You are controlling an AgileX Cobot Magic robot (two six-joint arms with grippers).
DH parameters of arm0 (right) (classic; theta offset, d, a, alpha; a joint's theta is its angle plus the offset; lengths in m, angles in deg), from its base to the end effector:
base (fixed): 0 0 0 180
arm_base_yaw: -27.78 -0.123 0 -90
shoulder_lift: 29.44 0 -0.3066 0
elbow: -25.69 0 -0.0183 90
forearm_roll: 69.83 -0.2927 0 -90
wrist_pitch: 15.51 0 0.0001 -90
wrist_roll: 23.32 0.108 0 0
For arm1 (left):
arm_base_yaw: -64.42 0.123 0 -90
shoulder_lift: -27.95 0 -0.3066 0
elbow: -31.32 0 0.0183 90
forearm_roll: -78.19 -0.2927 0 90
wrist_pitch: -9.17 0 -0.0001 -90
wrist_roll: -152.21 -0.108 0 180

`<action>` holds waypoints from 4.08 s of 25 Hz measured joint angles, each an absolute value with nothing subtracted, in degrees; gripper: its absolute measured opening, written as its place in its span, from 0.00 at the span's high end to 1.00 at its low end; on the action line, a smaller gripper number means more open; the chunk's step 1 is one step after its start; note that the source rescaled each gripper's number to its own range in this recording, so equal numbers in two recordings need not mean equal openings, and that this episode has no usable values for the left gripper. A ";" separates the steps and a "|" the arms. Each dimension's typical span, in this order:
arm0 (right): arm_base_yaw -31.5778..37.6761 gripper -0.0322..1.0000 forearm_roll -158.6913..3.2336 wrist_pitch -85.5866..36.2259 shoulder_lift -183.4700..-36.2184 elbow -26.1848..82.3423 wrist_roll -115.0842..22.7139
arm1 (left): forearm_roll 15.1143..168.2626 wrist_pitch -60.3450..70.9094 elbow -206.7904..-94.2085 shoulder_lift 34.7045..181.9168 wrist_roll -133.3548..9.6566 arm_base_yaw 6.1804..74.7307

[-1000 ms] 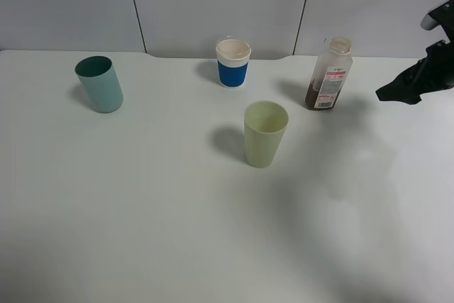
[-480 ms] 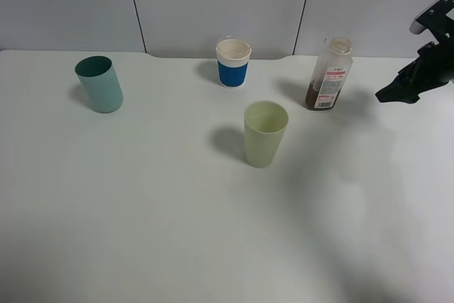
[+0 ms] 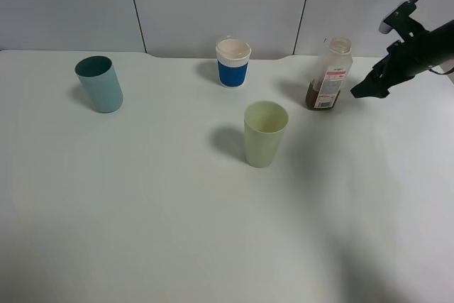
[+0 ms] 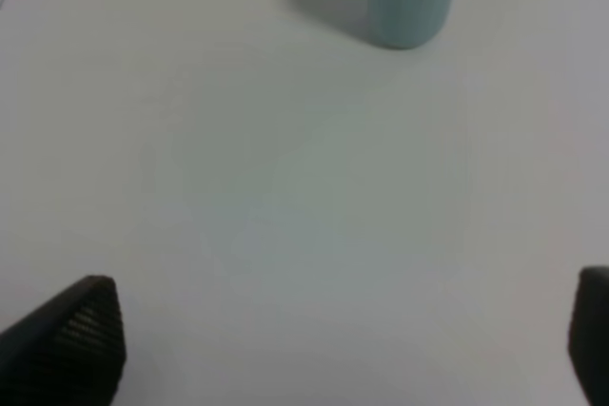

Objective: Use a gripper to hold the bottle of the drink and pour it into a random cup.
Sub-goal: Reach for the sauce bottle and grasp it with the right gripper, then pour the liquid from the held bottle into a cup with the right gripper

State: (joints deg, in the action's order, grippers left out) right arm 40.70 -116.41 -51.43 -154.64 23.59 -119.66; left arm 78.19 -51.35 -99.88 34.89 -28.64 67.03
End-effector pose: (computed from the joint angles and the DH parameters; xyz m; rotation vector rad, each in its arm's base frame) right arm 0.4623 -0.0588 0.1231 -1.0428 2.2972 0.1341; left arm 0.0240 0.0011 0.2921 -0.0312 2.0291 0.0381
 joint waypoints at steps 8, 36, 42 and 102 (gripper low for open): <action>40.33 0.00 -116.46 -57.26 -155.66 23.80 -130.47 | 78.19 -51.30 -99.88 34.89 -28.64 67.03; 36.20 0.00 -126.85 -63.94 -162.56 29.63 -136.38 | 78.19 -51.30 -99.88 34.89 -28.64 67.03; 36.08 0.00 -127.93 -64.59 -162.94 29.63 -139.06 | 78.19 -51.30 -99.88 34.89 -28.64 67.03; 27.71 0.94 -116.17 -67.67 -146.11 29.75 -118.36 | 78.49 -51.35 -99.88 34.89 -28.69 67.03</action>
